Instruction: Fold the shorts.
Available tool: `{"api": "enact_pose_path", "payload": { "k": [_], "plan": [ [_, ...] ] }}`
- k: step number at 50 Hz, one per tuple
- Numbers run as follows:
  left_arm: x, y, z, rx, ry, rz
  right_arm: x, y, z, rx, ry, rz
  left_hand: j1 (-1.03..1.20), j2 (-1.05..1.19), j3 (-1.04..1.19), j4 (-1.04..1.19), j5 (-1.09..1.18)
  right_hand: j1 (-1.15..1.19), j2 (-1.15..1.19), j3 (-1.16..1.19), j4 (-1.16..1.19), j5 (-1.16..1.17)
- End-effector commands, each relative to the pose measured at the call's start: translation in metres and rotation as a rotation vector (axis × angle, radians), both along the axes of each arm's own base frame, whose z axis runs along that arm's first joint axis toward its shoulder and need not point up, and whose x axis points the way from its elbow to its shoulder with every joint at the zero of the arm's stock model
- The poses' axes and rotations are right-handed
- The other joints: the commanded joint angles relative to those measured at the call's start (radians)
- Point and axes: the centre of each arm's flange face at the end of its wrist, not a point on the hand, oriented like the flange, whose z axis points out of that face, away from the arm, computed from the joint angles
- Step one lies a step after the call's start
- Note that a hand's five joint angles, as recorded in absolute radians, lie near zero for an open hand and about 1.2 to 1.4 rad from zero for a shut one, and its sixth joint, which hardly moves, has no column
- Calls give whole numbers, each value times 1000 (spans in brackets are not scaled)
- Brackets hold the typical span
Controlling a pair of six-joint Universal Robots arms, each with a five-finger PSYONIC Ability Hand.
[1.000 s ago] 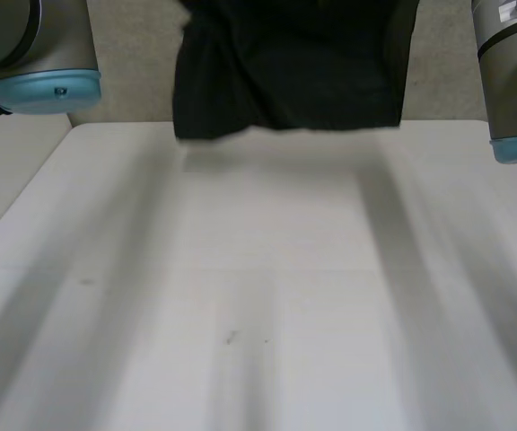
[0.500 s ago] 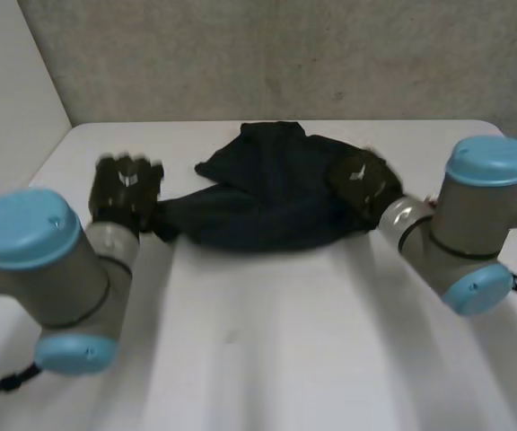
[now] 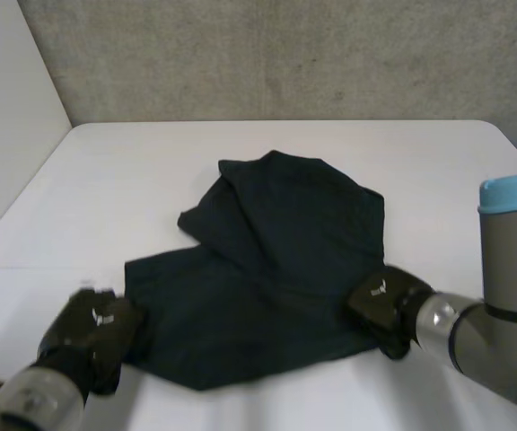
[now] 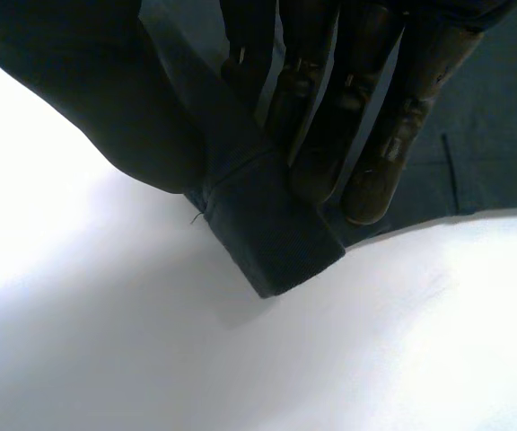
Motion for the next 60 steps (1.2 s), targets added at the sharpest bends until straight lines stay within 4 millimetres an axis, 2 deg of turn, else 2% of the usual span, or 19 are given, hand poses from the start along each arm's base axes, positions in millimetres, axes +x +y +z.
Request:
{"api": "enact_pose_path", "payload": {
  "k": [1,5,11,12,13,15,20,21,25,28,35,36,40,47,50,54,55,58,60],
  "plan": [
    [11,35,17,79,-49,-57,-26,25,13,48,117,51,270,196,205,193,222,421,219,186,207,252],
    [9,37,31,36,-1,-87,-32,25,25,23,110,44,270,196,205,193,222,421,219,186,207,252],
    [-5,26,35,-3,77,-138,-28,20,26,-6,59,53,270,196,205,193,222,421,219,186,207,252],
    [-8,23,34,-15,92,-148,-25,19,24,-14,37,53,160,86,95,83,112,421,219,186,207,252],
    [-15,15,34,-49,118,-163,-24,18,23,-16,28,51,-323,-397,-389,-401,-371,421,219,186,207,252],
    [-21,8,37,-97,146,-174,-22,15,18,-13,14,46,-667,-741,-733,-745,-715,421,219,186,207,252],
    [-35,-25,52,-259,241,-156,-19,9,7,-12,-26,7,-698,-772,-764,-776,-746,421,219,186,207,252],
    [-37,-39,53,-300,254,-139,-19,10,6,-7,-30,6,-689,-763,-755,-767,-737,421,219,186,207,252],
    [-42,-70,47,-334,267,-116,-20,10,3,-8,-38,-4,-686,-760,-752,-764,-734,421,219,186,207,252],
    [-51,-82,37,-310,269,-150,-20,10,1,-15,-42,-5,-689,-763,-755,-767,-737,421,219,186,207,252],
    [-76,-121,1,-211,273,-233,-21,8,-3,-26,-46,-13,-639,-713,-705,-717,-687,421,219,186,207,252],
    [-78,-131,-7,-197,271,-231,-22,9,-5,-25,-45,-13,-616,-690,-682,-694,-664,421,219,186,207,252],
    [-78,-157,-27,-170,255,-209,-22,10,-6,-25,-45,-13,-578,-652,-644,-655,-626,421,219,186,207,252],
    [-85,-181,-50,-154,248,-205,-22,10,-7,-25,-57,-23,-516,-590,-582,-594,-564,421,219,186,207,252],
    [-88,-190,-59,-148,247,-201,-22,9,-7,-25,-63,-30,-340,-414,-406,-418,-388,421,219,186,207,252],
    [-90,-195,-67,-139,242,-201,-22,9,-8,-22,-69,-36,-226,-300,-292,-303,-274,421,219,186,207,252],
    [-90,-195,-68,-134,241,-200,-22,9,-8,-22,-69,-36,-167,-241,-233,-245,-215,421,219,186,207,252],
    [-90,-195,-69,-135,235,-194,-21,9,-8,-25,-70,-36,269,195,203,191,221,421,219,186,207,252],
    [-89,-196,-65,-151,235,-176,-21,8,-8,-32,-72,-37,270,196,205,193,222,421,219,186,207,252]
  ]
}}
